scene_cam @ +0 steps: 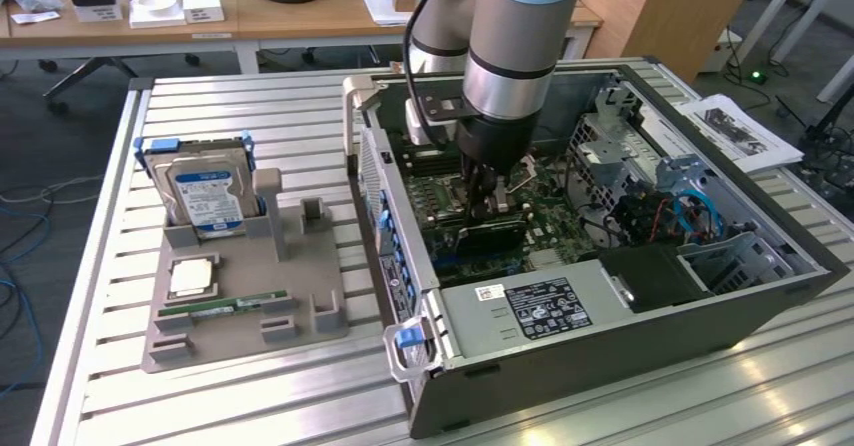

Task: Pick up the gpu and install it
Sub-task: 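Press down on the gpu until it lock into place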

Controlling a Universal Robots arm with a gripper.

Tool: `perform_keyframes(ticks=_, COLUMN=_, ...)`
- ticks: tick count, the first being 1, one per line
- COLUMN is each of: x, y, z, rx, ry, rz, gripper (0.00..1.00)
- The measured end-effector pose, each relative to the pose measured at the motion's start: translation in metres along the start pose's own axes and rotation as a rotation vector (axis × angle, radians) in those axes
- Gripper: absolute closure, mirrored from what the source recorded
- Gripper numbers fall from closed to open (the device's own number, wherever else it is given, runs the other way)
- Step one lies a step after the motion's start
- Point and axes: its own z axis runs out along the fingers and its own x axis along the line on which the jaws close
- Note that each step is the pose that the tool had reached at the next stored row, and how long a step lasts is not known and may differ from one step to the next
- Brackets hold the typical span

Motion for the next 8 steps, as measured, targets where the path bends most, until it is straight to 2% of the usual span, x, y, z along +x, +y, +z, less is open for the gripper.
perform_keyframes(ticks=5, x=-0.0001, y=0.0000, z=-0.0001, rx=0.0002, ry=-0.0005, rz=0.000, gripper=0.89)
perform_keyframes(ticks=7, x=-0.0003, y=-0.0002, z=-0.0024, rx=0.0014, ry=-0.0029, rz=0.000, gripper=0.89)
perform_keyframes(ticks=8, x=-0.0003, y=-0.0002, z=-0.0056, rx=0.0007, ry=-0.0014, rz=0.000, gripper=0.89)
